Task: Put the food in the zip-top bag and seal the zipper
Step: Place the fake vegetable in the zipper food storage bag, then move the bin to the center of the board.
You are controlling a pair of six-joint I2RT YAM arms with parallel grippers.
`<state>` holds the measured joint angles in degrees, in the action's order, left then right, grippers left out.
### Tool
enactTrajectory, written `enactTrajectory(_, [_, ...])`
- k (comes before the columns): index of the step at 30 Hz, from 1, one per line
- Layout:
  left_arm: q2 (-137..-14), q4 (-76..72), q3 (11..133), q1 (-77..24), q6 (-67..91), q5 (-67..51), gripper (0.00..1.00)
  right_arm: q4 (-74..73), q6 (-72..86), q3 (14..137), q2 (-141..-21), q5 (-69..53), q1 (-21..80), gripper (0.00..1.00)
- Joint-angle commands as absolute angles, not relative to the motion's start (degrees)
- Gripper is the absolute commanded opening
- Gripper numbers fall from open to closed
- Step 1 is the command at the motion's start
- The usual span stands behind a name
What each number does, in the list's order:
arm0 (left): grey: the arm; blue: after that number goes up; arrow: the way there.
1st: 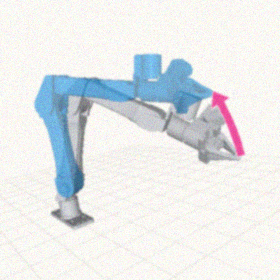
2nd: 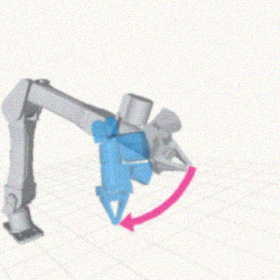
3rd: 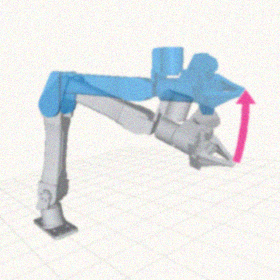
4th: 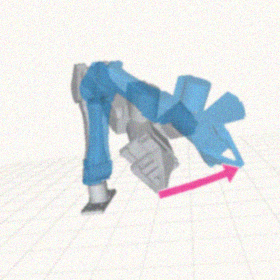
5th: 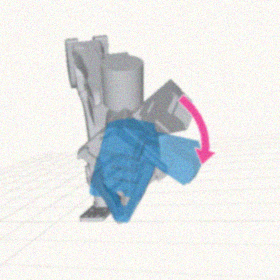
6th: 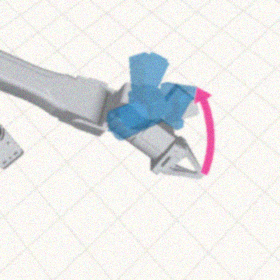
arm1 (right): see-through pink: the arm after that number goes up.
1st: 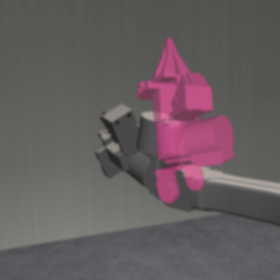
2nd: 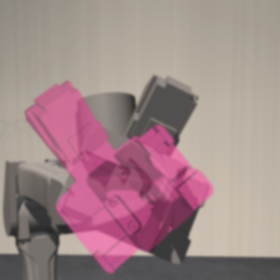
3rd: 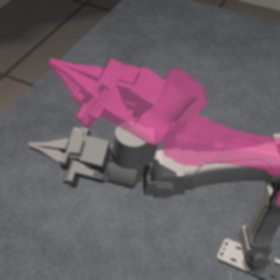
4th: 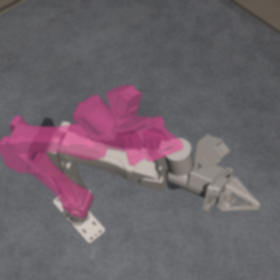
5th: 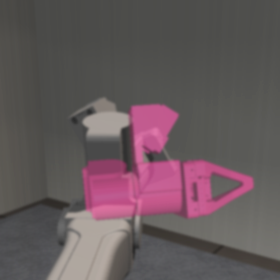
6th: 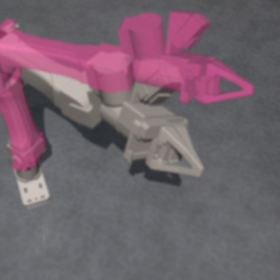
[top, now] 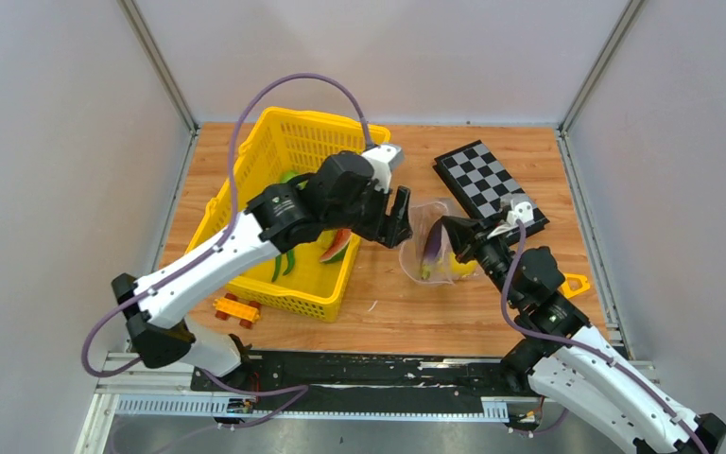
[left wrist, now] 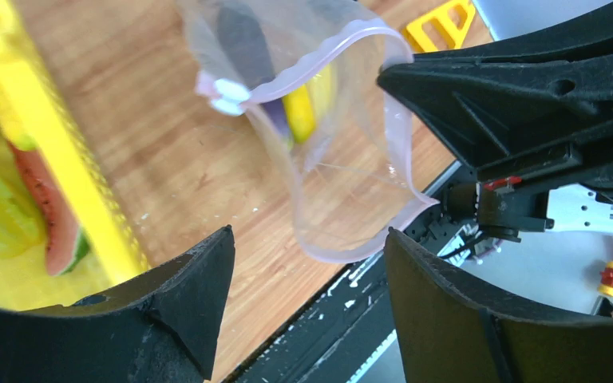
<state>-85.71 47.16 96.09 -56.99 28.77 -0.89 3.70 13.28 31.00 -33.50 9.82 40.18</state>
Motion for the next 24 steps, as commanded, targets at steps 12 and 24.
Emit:
enactTrajectory(12, [-59.8,50.4,82.4,-50.2,19.0,17.3,1.00,0.3,13.0,32.5,-32.0,13.1,39.8,0.00])
enactTrajectory(24, [-59.6,55.6,76.5,-39.8,22.1,8.4,1.00,-4.9,6.2,39.0,-40.4,13.1,39.8,0.00])
